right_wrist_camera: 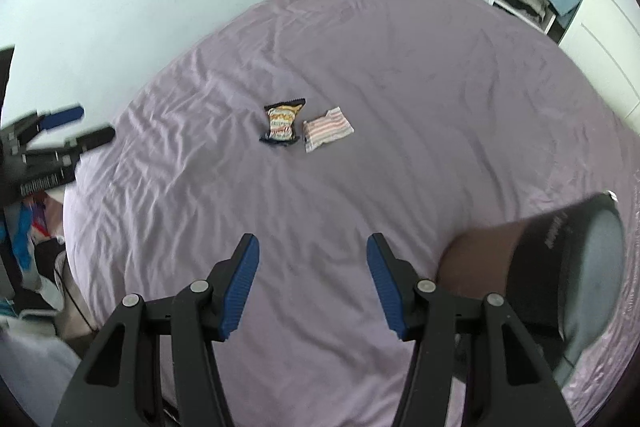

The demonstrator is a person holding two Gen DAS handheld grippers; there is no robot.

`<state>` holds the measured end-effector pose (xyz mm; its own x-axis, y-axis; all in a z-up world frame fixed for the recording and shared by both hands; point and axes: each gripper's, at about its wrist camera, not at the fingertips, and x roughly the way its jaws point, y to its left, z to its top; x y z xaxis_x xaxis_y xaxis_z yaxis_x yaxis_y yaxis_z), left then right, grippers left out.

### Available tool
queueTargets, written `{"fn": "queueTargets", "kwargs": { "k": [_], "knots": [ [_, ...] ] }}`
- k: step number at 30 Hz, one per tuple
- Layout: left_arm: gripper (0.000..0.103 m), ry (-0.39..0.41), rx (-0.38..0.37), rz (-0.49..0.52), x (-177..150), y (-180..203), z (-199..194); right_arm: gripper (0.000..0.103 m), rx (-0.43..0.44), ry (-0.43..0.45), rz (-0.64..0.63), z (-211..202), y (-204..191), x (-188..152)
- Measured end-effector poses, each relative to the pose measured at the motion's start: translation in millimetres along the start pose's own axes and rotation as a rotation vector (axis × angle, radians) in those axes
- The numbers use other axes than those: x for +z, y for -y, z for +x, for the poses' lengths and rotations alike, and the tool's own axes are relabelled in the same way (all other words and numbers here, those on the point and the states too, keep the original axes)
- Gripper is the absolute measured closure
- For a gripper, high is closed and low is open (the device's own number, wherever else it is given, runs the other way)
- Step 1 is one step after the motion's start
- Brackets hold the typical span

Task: Organize snacks
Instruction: 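Move both open tools toward the gold cookie bag and pink-striped wrapper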

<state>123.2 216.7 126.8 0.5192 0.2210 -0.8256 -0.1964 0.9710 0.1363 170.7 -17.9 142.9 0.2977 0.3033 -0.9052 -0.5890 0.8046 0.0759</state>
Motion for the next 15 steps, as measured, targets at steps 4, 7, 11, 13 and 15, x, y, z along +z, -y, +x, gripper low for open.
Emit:
{"fn": "queueTargets", "kwargs": {
  "k": [4, 7, 11, 13, 15],
  "knots": [
    [0.028, -0.024, -0.045, -0.004, 20, 19, 35, 0.029, 0.009, -0.027, 0.02, 33, 7, 12],
    [0.028, -0.045, -0.088, -0.021, 36, 34, 61, 0.029, 0.021, -0.043, 0.035, 56, 16, 18],
    [0.028, -0.077, -0.135, -0.045, 54, 56, 101, 0.029, 0.016, -0.044, 0.064, 79, 28, 27],
    [0.028, -0.098, -0.141, -0.056, 60, 65, 120, 0.029, 0.018, -0.044, 0.079, 90, 35, 30],
    [0.028, -0.116, -0.136, -0.061, 64, 71, 138, 0.029, 0.017, -0.045, 0.091, 100, 40, 32]
  ]
}}
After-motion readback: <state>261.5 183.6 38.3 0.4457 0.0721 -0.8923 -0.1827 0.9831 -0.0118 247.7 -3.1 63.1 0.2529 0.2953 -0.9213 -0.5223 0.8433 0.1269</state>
